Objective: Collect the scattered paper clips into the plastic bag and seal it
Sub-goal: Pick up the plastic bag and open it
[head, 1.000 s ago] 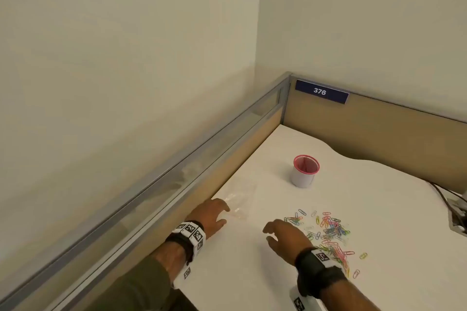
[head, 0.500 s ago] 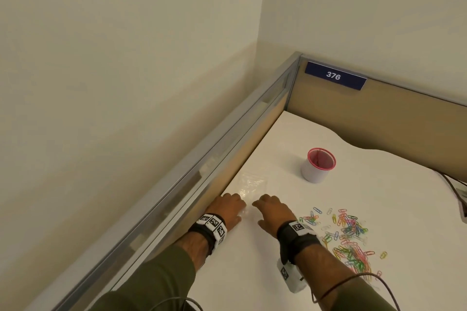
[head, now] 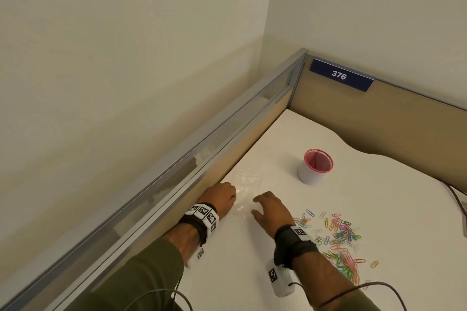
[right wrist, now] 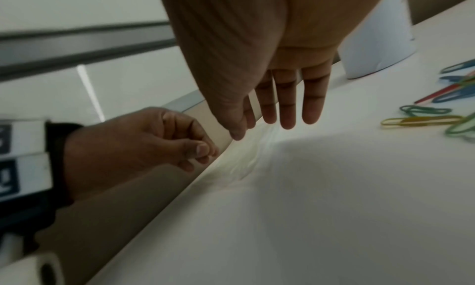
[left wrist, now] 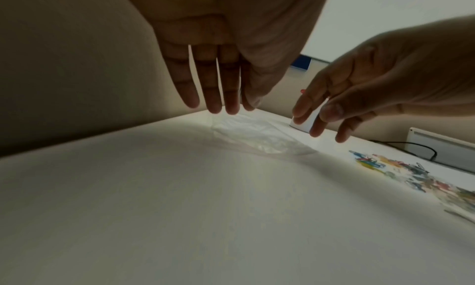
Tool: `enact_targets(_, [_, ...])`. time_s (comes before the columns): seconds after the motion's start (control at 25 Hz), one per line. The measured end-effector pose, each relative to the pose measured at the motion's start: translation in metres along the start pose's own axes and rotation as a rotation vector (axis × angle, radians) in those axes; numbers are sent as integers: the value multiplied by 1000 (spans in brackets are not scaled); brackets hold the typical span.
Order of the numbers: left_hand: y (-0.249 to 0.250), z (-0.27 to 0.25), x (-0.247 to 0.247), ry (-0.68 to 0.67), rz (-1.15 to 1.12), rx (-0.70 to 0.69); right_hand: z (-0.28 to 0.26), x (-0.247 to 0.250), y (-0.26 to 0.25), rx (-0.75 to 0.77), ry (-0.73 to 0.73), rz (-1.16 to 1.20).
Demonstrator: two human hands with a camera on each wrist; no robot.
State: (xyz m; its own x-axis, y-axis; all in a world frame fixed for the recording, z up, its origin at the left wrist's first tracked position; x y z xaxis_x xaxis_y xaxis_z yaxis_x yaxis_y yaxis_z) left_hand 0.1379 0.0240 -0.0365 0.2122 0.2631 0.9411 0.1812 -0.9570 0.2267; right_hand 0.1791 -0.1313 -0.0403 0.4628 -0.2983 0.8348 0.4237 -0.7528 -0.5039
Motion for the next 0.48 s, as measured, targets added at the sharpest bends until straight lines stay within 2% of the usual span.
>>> enact_targets(0.08, [3,-2,-4,-70,-54,7,-3,5,8,-37,0,26])
enact_targets(0.2, [10,-4,-16,-210,62,-39,-10,1,13,-31,-72,11])
enact_targets(0.48, [18,2,-24,-139,307,-120,-13,-8,11,-21,-191,-103])
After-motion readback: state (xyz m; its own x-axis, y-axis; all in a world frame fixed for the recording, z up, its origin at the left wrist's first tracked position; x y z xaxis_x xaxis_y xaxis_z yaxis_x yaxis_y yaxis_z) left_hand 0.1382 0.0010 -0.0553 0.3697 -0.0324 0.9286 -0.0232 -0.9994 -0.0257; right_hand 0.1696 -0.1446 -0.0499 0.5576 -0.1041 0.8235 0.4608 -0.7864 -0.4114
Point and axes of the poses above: each hand's wrist, its own z-axis towards the middle knuckle, its own x-axis out of the back of the hand, y = z × x, the point moved 6 cm from there along z, towards the middle knuckle, and after that the axes turned 5 degrees about z, right-handed, at the moved point
